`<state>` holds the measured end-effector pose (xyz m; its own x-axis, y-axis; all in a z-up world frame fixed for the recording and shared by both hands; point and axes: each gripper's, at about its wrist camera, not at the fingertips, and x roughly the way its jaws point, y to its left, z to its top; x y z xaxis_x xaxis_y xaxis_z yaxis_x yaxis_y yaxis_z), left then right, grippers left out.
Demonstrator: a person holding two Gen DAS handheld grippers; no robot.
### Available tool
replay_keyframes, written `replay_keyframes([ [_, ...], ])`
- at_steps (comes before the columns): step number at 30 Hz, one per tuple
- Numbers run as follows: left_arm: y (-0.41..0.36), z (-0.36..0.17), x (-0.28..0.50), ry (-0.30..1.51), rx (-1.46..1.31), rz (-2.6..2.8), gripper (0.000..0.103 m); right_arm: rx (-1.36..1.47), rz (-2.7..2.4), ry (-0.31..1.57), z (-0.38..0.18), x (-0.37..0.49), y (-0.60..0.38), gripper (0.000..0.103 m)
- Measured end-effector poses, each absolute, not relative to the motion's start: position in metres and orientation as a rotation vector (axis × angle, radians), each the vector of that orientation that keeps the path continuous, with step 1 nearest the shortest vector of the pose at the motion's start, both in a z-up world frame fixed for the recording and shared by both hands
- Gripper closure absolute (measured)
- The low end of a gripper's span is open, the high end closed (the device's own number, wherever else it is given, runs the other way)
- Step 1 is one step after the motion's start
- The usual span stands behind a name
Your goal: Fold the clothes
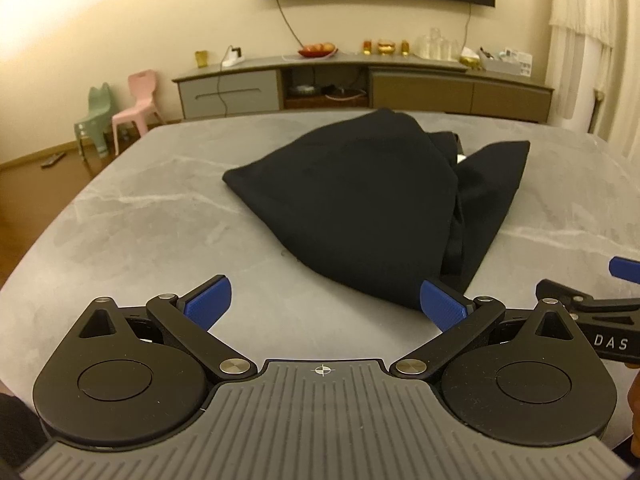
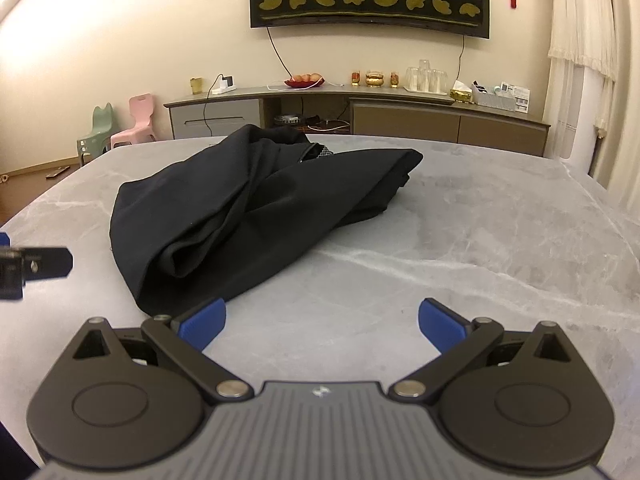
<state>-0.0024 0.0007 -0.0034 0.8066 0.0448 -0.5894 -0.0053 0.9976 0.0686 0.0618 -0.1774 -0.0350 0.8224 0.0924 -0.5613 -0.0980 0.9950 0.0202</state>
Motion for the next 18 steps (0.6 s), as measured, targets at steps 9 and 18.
replay_keyframes([
  [9, -0.003, -0.019, -0.004, 0.703, 0.044, 0.009, 0.007, 0.004, 0.099, 0.629, -0.036, 0.062, -0.18, 0.0],
  [18, 0.0, -0.028, -0.004, 0.751, -0.008, -0.03, 0.008, -0.015, 0.096, 0.638, -0.039, 0.062, -0.176, 0.0],
])
